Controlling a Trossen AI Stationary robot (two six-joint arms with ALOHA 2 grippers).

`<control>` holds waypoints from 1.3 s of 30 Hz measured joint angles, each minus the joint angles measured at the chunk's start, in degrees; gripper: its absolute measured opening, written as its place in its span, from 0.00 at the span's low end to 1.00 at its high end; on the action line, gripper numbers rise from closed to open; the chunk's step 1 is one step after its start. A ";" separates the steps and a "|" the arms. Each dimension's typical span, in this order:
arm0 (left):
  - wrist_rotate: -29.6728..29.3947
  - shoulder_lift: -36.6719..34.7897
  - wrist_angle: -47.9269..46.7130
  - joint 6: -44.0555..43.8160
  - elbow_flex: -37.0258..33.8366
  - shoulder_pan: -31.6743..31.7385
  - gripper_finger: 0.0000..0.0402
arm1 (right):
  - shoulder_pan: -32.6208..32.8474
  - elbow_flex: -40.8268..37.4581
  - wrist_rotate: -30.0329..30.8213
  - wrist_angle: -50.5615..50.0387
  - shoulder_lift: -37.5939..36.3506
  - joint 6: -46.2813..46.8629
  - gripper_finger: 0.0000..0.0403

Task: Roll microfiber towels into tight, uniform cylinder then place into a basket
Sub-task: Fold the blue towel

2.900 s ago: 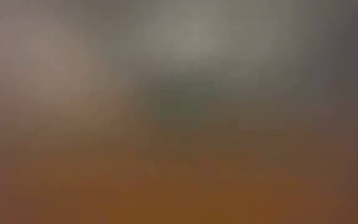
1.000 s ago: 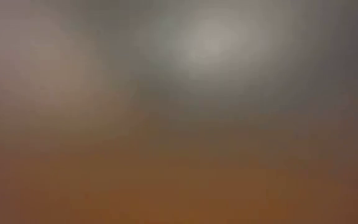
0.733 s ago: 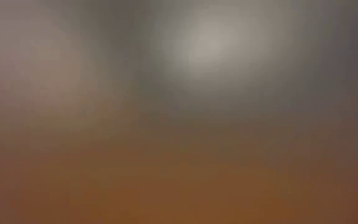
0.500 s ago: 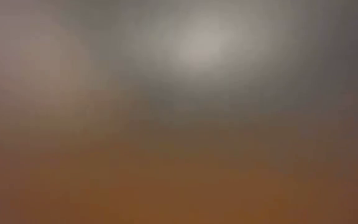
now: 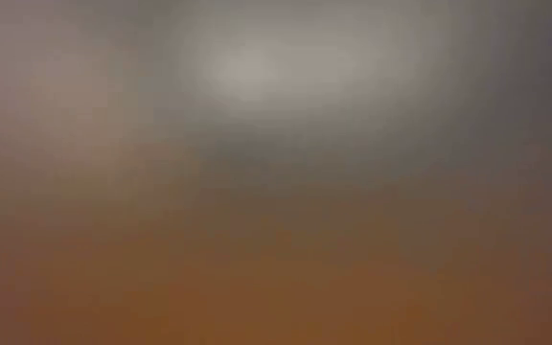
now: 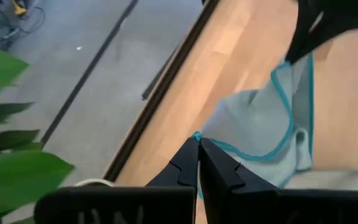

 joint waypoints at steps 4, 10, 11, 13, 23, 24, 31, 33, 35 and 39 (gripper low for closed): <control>-1.10 0.00 4.27 1.08 0.00 0.24 0.00 | -2.13 -0.09 2.77 -1.24 -3.49 0.00 0.00; -1.76 0.00 11.72 2.90 0.00 1.32 0.00 | -6.24 -0.04 4.29 -4.74 -9.22 -0.25 0.00; -2.20 0.00 13.26 2.95 0.00 1.60 0.00 | -6.95 -0.04 4.79 -5.17 -10.18 -0.30 0.00; -2.93 0.00 16.21 3.02 0.00 2.48 0.00 | -8.48 -0.04 6.34 -6.15 -12.11 -0.48 0.00; -3.71 3.42 19.82 6.00 8.23 6.49 0.00 | -16.44 -0.04 8.02 -7.37 -19.68 -4.90 0.00; -3.38 4.36 19.88 6.90 9.90 6.88 0.00 | -17.40 -0.04 8.00 -7.43 -20.15 -5.74 0.00; 0.04 11.42 18.43 9.55 18.39 11.24 0.00 | -23.36 -0.04 6.47 -7.44 -22.04 -9.95 0.00; 1.79 13.01 17.84 9.57 19.25 12.18 0.00 | -24.80 -0.07 6.46 -7.47 -22.26 -10.75 0.00; 3.55 14.21 17.41 9.59 19.70 13.04 0.00 | -26.09 -0.07 6.41 -7.56 -22.51 -10.99 0.00; 3.64 16.06 17.69 9.51 19.74 14.57 0.00 | -28.67 -0.07 6.34 -7.76 -22.76 -11.62 0.00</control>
